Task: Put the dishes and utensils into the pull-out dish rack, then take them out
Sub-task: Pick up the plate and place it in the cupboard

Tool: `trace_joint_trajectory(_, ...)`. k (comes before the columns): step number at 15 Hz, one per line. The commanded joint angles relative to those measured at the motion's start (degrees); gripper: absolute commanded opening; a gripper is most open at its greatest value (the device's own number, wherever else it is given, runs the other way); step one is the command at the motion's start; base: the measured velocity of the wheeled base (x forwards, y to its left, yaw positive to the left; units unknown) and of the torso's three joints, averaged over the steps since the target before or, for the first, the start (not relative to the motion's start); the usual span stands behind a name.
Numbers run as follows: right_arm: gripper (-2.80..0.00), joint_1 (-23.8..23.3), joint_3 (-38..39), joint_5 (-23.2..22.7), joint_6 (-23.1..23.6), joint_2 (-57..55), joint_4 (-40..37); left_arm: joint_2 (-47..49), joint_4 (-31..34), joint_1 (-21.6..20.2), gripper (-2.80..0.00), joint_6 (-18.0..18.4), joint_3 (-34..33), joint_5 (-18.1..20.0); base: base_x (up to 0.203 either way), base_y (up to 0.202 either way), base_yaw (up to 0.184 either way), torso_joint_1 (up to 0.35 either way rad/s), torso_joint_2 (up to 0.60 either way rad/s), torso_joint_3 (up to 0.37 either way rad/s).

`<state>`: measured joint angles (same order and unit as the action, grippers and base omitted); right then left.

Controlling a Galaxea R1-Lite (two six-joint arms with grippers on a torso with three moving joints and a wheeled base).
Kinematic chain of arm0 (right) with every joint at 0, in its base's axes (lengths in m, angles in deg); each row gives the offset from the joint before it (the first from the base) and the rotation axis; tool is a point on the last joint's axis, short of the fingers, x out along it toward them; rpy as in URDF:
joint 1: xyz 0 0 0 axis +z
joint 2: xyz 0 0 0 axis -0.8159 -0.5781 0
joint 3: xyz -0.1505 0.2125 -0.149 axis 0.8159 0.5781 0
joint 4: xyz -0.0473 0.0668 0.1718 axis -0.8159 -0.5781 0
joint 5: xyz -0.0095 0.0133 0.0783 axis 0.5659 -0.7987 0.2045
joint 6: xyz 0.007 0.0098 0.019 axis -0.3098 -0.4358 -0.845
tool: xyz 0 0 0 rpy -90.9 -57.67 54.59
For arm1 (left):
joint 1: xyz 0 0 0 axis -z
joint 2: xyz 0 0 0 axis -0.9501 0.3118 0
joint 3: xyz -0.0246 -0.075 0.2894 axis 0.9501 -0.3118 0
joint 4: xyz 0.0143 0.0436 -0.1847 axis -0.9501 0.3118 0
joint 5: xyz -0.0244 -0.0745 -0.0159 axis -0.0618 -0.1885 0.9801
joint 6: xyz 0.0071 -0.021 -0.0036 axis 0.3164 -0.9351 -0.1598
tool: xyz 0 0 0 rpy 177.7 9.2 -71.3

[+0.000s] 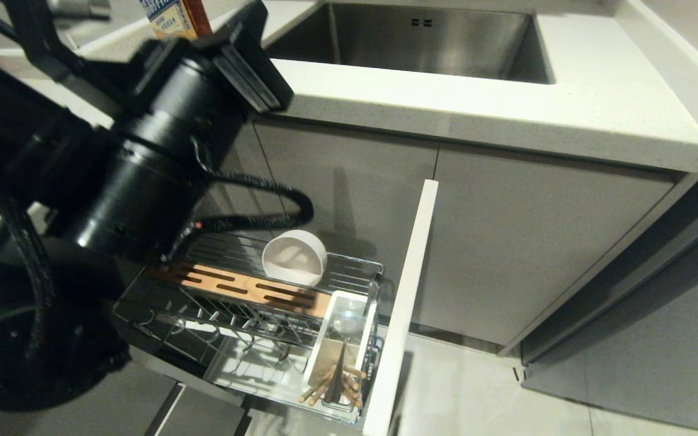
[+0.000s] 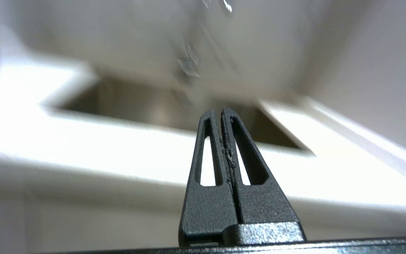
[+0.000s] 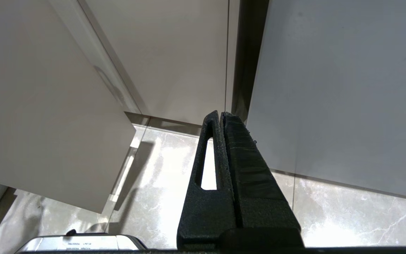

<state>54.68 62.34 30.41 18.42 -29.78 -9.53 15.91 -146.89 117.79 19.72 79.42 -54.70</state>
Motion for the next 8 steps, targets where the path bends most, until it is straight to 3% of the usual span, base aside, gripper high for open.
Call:
trace_joint_trajectory(1, -2.8, 0.0, 0.0, 0.0, 0.0, 0.0, 0.0, -1.7, 4.7, -1.3, -2.8, 3.5, 8.3, -1.8, 0.0, 0.0, 0.0, 0.0, 0.0, 0.0)
trace_joint_trajectory(4, -2.8, 0.0, 0.0, 0.0, 0.0, 0.0, 0.0, -5.0, 24.8, -4.9, -2.8, 9.7, 19.4, -7.8, 0.0, 0.0, 0.0, 0.0, 0.0, 0.0)
trace_joint_trajectory(7, -2.8, 0.0, 0.0, 0.0, 0.0, -0.1, 0.0, -10.3, 47.3, -9.1, -2.8, 12.2, 24.8, -15.8, 0.0, 0.0, 0.0, 0.0, 0.0, 0.0)
trace_joint_trajectory(8, -2.8, 0.0, 0.0, 0.0, 0.0, 0.0, 0.0, -11.4, 51.4, -11.3, -2.8, 12.4, 26.7, -18.1, 0.0, 0.0, 0.0, 0.0, 0.0, 0.0)
